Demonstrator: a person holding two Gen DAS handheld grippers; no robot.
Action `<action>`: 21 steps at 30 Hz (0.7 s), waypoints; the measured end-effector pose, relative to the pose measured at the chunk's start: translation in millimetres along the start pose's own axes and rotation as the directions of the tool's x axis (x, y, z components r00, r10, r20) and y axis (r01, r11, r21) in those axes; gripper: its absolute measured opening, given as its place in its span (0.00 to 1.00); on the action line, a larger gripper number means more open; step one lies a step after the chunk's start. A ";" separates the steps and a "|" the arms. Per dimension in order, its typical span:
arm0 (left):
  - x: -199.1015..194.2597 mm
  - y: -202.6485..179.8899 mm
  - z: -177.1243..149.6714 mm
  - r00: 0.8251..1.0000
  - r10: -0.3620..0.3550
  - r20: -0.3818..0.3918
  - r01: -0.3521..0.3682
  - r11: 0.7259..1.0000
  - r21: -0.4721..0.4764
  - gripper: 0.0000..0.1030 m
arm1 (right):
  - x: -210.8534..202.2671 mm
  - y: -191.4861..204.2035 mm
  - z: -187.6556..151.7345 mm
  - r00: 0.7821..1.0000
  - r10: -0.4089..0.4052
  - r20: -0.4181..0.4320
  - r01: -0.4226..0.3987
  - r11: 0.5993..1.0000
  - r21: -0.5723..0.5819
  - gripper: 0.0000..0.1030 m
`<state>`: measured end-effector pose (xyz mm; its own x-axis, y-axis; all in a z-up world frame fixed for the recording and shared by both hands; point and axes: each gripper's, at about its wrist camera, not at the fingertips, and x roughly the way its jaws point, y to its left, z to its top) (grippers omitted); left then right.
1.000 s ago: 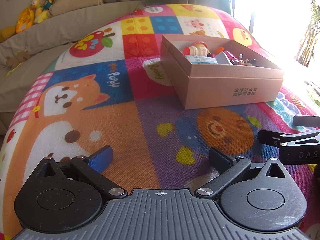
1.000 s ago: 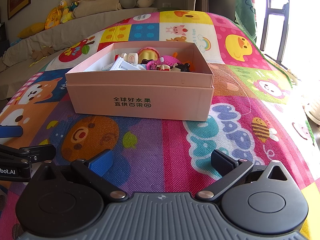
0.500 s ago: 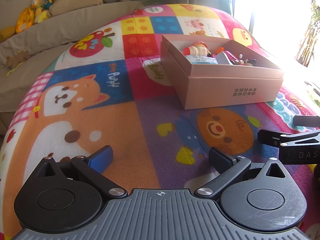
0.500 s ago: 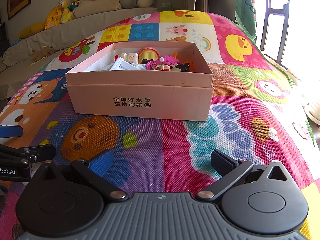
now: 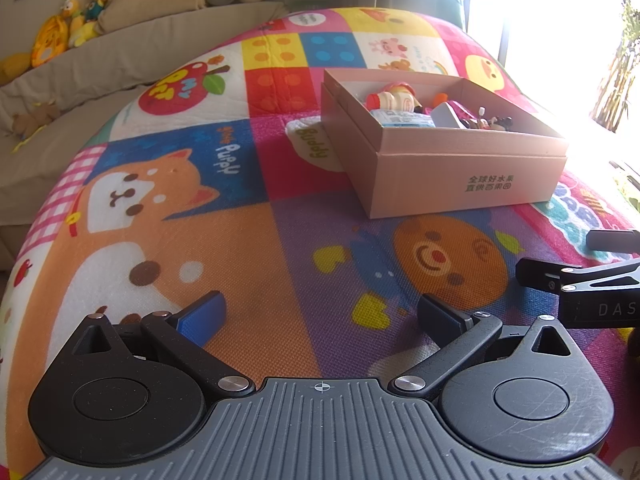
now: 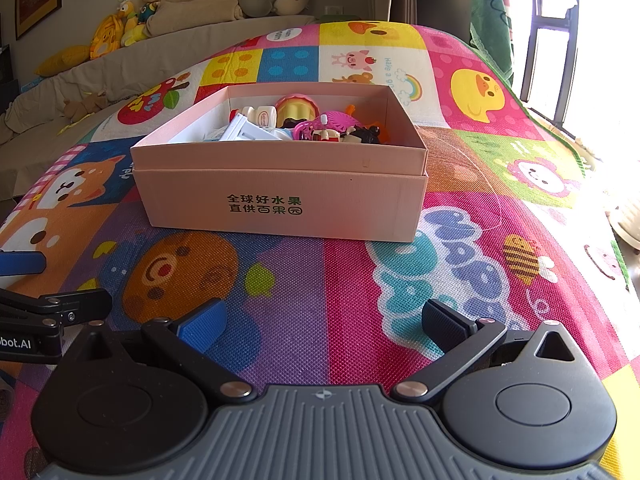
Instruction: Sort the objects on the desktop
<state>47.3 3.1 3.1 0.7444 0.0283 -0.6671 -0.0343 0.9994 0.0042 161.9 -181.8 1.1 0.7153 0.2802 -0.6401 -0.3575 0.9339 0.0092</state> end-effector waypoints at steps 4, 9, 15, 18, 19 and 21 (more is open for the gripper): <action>0.1 0.2 0.0 1.000 0.000 0.000 0.000 1.000 0.000 1.00 | 0.0 0.6 -0.3 1.000 0.001 0.000 -0.001 1.000 0.001 1.00; 0.3 0.6 0.1 1.000 0.000 0.000 0.000 1.000 0.000 1.00 | -0.3 0.0 -0.1 1.000 0.001 0.000 -0.001 1.000 0.000 1.00; 0.1 0.7 0.0 1.000 -0.001 -0.001 0.001 1.000 0.000 1.00 | -0.5 0.7 -0.4 1.000 0.001 0.000 -0.001 1.000 0.001 1.00; 0.1 0.4 0.3 1.000 -0.006 -0.007 0.006 1.000 0.012 1.00 | -0.6 -0.2 -0.3 1.000 0.001 0.000 -0.001 1.000 0.001 1.00; 0.1 0.6 0.5 1.000 -0.010 -0.011 0.010 1.000 0.016 1.00 | -0.5 0.7 -0.4 1.000 0.001 0.000 -0.001 1.000 0.001 1.00; 0.0 0.4 0.6 1.000 -0.013 -0.014 0.013 1.000 0.018 1.00 | -0.5 0.5 -0.4 1.000 0.001 0.000 -0.001 1.000 0.001 1.00</action>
<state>47.7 3.5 3.5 0.7355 0.0155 -0.6773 -0.0126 0.9999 0.0093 161.1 -181.5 1.2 0.7153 0.2807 -0.6399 -0.3575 0.9339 0.0101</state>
